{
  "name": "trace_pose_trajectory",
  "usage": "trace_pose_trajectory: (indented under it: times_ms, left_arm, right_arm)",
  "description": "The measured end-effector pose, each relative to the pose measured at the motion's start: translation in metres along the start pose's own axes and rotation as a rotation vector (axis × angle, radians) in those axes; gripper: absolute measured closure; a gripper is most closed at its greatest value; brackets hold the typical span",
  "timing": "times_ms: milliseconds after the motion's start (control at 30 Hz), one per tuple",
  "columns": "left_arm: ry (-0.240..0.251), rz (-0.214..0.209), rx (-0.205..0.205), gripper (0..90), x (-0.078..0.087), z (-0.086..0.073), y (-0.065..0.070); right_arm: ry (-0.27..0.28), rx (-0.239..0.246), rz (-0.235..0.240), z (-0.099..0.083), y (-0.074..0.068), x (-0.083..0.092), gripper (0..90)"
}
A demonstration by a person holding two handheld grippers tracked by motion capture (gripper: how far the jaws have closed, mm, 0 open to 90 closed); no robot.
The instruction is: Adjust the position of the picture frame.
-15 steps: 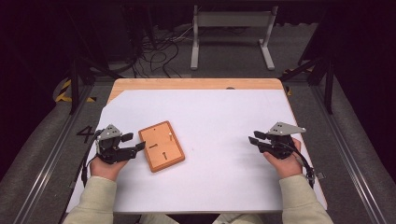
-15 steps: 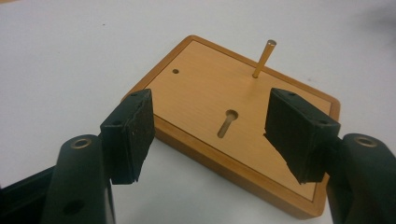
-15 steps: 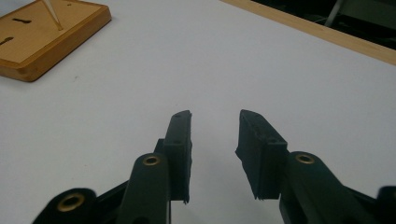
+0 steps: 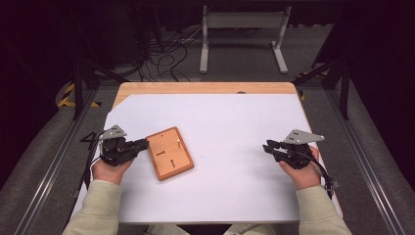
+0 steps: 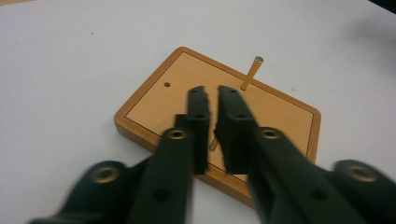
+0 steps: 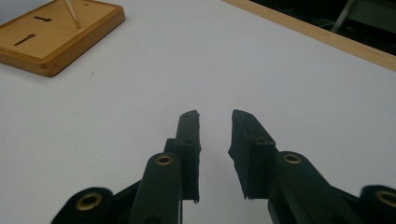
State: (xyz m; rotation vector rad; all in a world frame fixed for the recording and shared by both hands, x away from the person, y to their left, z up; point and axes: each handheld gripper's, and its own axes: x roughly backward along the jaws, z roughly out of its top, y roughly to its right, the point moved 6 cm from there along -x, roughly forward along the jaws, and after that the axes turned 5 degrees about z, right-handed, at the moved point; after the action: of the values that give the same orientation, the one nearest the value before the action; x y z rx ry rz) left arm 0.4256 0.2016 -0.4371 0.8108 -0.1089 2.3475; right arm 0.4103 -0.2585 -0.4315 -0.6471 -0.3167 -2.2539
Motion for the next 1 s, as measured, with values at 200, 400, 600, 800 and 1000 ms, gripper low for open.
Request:
trace_pose_trajectory:
  times_ms: [200, 400, 600, 800, 1000]
  left_arm:
    - [-0.017, 0.028, -0.042, 90.0, -0.002, 0.004, -0.002]
    - [-0.017, 0.045, -0.014, 89.9, -0.006, 0.009, -0.011]
    - [-0.013, 0.031, 0.013, 89.9, -0.016, 0.014, -0.020]
    - [-0.011, 0.030, 0.007, 89.8, -0.020, 0.024, -0.020]
    - [0.034, 0.039, 0.021, 89.8, -0.022, 0.028, -0.020]
  right_arm:
    - [0.006, 0.004, -0.010, 0.000, -0.003, 0.009, 73.4]
    - [0.011, -0.002, -0.021, 0.000, -0.004, 0.017, 73.7]
    - [0.006, -0.016, -0.014, -0.004, -0.006, 0.028, 75.2]
    - [0.002, -0.027, -0.048, -0.010, -0.005, 0.040, 74.7]
    - [0.014, -0.054, -0.088, -0.015, 0.002, 0.051, 73.4]
